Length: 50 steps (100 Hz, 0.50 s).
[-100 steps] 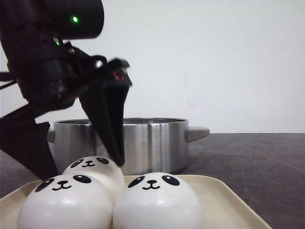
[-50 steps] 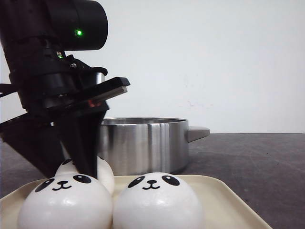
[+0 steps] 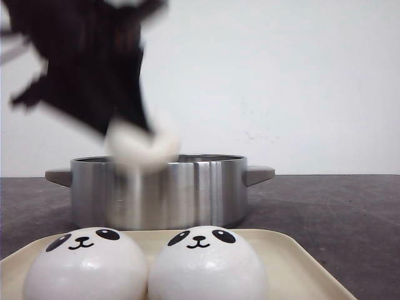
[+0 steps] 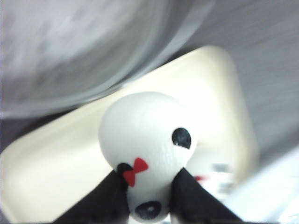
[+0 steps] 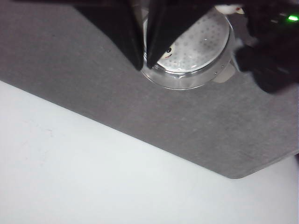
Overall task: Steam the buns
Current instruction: 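Lift the bun with the left gripper and carry it over the pot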
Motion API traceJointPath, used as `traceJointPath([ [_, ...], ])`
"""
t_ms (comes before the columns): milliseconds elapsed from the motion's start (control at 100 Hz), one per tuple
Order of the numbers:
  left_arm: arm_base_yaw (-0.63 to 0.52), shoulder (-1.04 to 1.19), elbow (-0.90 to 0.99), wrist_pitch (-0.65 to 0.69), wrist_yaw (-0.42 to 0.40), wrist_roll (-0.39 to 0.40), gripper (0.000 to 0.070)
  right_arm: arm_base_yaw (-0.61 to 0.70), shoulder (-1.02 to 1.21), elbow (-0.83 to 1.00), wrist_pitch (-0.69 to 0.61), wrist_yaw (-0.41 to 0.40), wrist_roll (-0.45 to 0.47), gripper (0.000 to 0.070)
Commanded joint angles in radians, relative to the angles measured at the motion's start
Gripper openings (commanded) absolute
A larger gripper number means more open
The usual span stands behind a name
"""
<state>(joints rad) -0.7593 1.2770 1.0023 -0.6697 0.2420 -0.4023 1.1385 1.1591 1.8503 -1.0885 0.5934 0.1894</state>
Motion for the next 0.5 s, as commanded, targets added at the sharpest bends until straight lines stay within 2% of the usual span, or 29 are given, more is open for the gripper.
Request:
traceJointPath([
  [0,-0.01,-0.034,0.04,0.005,-0.002,0.016,0.0,0.013,0.01,0.018,0.009,0.01,0.013,0.0],
  [170,0.026,-0.056,0.162,-0.018,-0.079,0.022,0.0003,0.013,0.01,0.018,0.01,0.009,0.014,0.0001],
  [370,0.137,0.09,0.34,-0.093,-0.088,0.114,0.0003,0.013,0.011,0.017,0.01,0.01,0.014,0.0],
  [490,0.189,0.2,0.415,-0.109,-0.09,0.13,0.0003,0.013,0.011,0.016,0.01,0.009,0.014,0.0001],
])
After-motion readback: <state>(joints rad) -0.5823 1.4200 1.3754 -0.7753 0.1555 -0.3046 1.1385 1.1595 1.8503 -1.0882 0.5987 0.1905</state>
